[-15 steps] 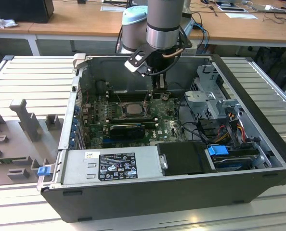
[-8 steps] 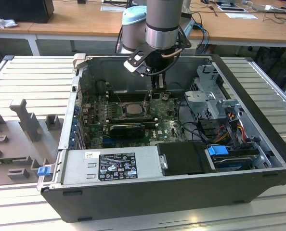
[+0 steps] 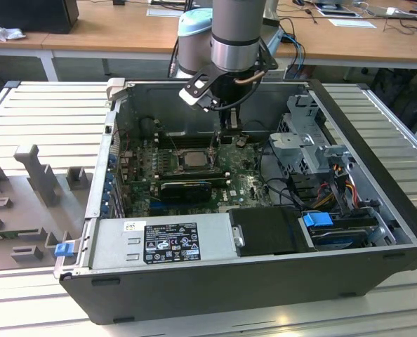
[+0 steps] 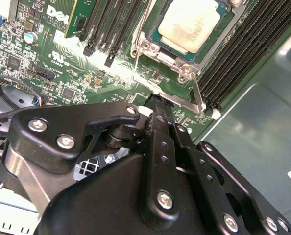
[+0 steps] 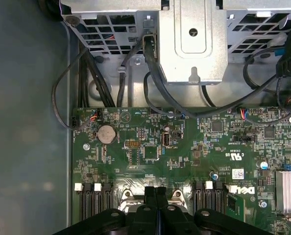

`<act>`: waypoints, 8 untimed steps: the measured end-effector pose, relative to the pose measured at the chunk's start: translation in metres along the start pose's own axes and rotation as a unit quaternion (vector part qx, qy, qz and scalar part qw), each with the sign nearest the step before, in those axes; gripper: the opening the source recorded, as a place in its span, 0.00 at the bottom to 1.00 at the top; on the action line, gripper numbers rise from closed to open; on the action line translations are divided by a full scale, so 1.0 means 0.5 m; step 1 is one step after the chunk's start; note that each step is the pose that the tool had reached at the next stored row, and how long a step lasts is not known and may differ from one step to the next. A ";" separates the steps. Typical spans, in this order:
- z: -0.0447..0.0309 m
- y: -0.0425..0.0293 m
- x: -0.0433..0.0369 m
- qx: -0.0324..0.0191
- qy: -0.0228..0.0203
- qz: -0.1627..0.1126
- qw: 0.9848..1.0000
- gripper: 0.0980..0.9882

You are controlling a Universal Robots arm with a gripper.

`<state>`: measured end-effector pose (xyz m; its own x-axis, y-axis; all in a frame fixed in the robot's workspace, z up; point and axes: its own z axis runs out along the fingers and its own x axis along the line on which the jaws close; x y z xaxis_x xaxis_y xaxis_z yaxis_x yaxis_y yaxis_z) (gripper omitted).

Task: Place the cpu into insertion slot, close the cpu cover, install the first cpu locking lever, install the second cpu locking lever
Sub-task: 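Close the cpu cover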

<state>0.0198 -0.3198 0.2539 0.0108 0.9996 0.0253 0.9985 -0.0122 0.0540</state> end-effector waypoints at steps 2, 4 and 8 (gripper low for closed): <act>0.000 -0.001 0.000 0.000 0.000 0.000 1.000 0.01; 0.000 -0.001 0.000 0.000 0.000 0.000 1.000 0.01; 0.000 -0.003 0.000 0.000 0.000 0.000 1.000 0.01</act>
<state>0.0184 -0.3198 0.2539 0.0108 0.9996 0.0252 0.9985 -0.0121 0.0540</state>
